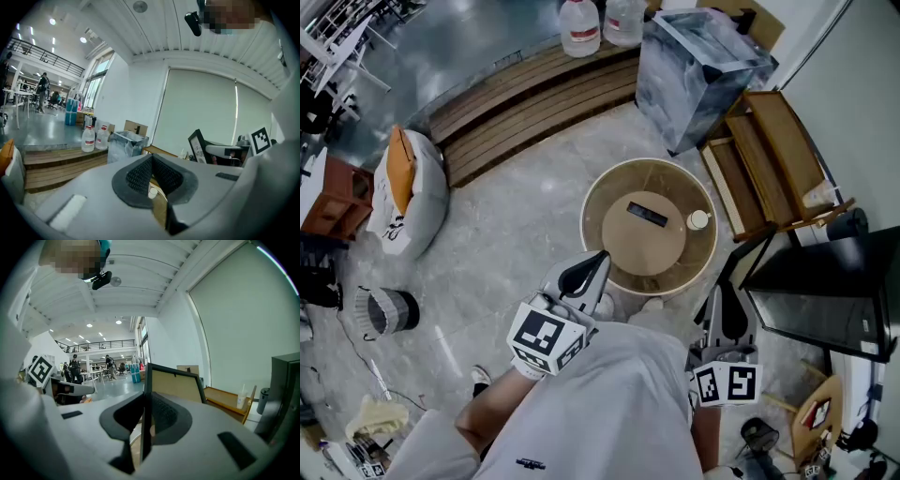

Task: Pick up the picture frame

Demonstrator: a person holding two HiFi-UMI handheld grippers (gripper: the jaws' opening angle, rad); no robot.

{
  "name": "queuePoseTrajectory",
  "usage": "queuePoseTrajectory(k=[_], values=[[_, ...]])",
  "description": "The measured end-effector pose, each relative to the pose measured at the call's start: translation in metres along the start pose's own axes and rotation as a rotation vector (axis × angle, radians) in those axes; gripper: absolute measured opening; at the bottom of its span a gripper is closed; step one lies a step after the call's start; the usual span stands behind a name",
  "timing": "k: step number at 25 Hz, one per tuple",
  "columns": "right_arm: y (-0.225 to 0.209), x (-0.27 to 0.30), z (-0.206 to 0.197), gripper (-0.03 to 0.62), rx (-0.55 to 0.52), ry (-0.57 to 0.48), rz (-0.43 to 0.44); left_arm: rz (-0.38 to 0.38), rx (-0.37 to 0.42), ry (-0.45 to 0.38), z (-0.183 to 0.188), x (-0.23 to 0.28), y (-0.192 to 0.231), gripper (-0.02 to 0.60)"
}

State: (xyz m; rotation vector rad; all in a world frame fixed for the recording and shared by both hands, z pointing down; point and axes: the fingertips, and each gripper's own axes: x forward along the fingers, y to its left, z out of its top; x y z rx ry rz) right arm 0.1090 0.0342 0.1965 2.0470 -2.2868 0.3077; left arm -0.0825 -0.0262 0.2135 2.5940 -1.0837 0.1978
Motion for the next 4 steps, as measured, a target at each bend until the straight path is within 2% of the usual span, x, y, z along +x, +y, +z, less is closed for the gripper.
queuePoseTrajectory(k=[4], values=[[0.001, -0.0017, -0.0034, 0.041, 0.001, 0.007, -0.006, -0.005, -0.005, 0.002, -0.0025, 0.0012, -0.0009, -0.009]])
